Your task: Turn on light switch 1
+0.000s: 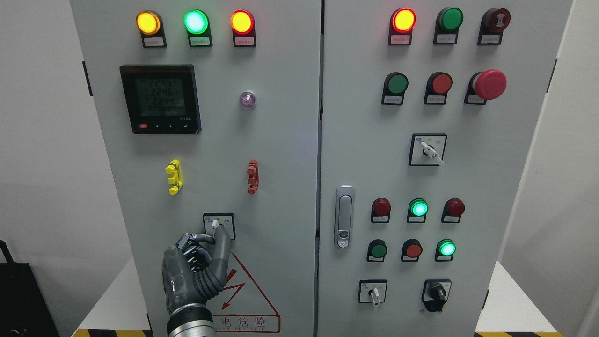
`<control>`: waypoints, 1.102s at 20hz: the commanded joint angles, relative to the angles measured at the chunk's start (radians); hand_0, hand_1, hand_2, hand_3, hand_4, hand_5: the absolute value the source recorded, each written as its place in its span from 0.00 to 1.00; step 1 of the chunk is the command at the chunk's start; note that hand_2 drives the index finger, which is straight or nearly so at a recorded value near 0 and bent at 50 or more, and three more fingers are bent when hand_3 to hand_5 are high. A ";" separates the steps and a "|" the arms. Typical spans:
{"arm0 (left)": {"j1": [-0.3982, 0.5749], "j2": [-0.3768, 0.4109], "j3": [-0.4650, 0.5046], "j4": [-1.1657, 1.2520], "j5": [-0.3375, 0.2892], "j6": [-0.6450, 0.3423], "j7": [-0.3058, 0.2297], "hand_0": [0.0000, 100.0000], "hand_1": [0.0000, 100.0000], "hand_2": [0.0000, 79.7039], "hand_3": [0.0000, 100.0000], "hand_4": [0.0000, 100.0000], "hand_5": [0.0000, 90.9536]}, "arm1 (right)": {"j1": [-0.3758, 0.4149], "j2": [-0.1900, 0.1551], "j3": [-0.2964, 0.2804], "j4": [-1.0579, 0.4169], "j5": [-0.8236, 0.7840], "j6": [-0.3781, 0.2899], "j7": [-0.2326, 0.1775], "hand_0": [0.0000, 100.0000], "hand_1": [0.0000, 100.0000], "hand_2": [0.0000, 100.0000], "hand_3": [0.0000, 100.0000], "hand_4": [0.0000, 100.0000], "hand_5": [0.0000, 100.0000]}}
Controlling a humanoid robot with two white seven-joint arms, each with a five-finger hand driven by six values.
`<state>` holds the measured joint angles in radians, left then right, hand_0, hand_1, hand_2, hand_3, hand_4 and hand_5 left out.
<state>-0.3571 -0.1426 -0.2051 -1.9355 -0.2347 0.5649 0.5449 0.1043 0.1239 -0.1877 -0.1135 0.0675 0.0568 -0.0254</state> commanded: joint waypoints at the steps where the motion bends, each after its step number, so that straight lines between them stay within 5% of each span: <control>1: 0.000 0.000 0.000 0.003 0.000 0.001 0.000 0.45 0.53 0.76 1.00 1.00 0.96 | 0.000 0.000 0.001 0.000 0.000 0.000 0.004 0.00 0.00 0.00 0.00 0.00 0.00; 22: -0.003 -0.003 -0.002 0.003 0.002 0.000 0.000 0.51 0.51 0.77 1.00 1.00 0.96 | 0.000 -0.001 0.001 0.000 0.000 0.000 0.004 0.00 0.00 0.00 0.00 0.00 0.00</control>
<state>-0.3602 -0.1446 -0.2064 -1.9330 -0.2336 0.5684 0.5443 0.1043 0.1240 -0.1878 -0.1135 0.0675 0.0568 -0.0220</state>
